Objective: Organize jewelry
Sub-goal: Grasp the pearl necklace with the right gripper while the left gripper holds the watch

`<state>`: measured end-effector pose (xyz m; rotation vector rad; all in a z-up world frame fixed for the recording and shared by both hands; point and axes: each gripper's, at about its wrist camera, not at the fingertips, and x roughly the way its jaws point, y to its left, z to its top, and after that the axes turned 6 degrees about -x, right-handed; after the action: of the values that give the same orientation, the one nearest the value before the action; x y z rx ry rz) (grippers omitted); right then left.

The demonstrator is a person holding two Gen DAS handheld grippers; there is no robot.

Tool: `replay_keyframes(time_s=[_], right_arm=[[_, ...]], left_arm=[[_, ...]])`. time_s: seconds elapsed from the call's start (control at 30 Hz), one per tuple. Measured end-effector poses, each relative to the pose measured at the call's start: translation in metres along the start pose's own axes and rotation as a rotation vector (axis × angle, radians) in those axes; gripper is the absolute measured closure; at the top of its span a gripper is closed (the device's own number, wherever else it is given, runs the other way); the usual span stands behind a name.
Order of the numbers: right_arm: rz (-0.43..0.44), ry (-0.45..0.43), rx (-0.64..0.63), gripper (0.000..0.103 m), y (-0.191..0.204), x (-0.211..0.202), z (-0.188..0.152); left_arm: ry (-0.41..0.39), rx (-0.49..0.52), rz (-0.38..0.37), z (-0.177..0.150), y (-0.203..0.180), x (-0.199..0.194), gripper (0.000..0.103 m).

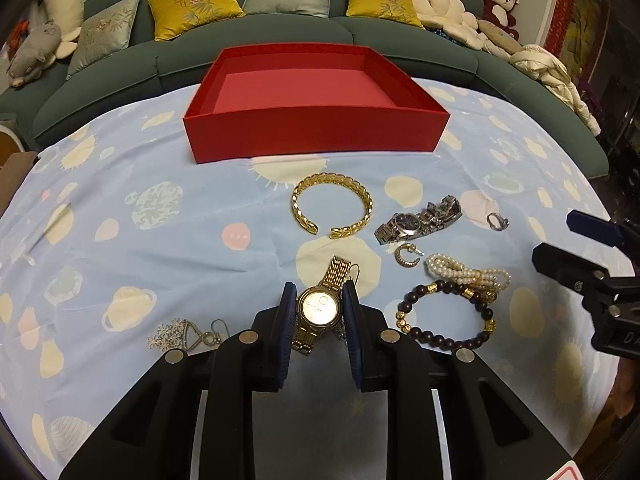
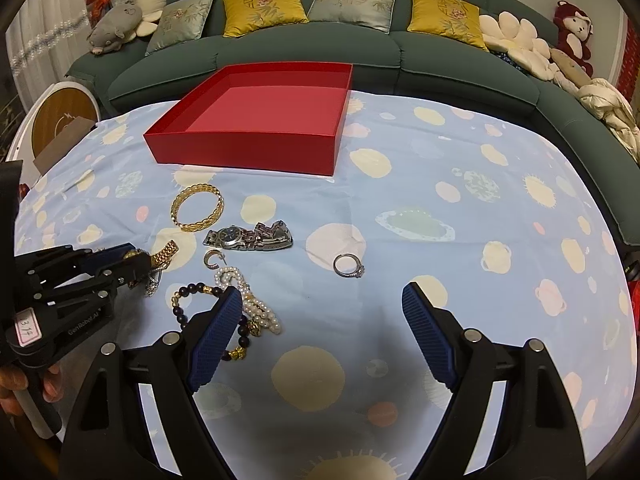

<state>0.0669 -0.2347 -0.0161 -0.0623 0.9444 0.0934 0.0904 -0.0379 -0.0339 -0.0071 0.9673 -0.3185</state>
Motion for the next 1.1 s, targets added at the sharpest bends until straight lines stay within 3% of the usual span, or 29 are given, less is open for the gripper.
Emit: replay_keyframes(time_s=[0.27, 0.37, 0.53, 0.87, 1.0, 1.07, 1.1], right_arm=[[0.05, -0.004, -0.051, 0.024, 0.015, 0.0, -0.007], [0.074, -0.001, -0.09, 0.036, 0.026, 0.002, -0.011], [0.089, 0.016, -0.116, 0.04, 0.035, 0.013, -0.012], [0.126, 0.074, -0.046, 0.044, 0.026, 0.042, -0.007], [0.156, 0.093, -0.043, 0.062, 0.026, 0.048, -0.009], [0.171, 0.094, -0.051, 0.078, 0.028, 0.046, -0.009], [0.173, 0.093, -0.054, 0.081, 0.028, 0.045, -0.008]], left_arm=[[-0.084, -0.12, -0.071, 0.013, 0.029, -0.05, 0.083], [-0.105, -0.138, -0.068, 0.014, 0.038, -0.061, 0.083], [-0.109, -0.154, -0.079, 0.014, 0.046, -0.068, 0.083], [-0.11, -0.152, -0.093, 0.012, 0.052, -0.072, 0.083], [-0.114, -0.159, -0.102, 0.012, 0.056, -0.075, 0.083], [-0.123, -0.164, -0.115, 0.013, 0.058, -0.078, 0.083], [-0.129, -0.167, -0.121, 0.014, 0.059, -0.08, 0.083]])
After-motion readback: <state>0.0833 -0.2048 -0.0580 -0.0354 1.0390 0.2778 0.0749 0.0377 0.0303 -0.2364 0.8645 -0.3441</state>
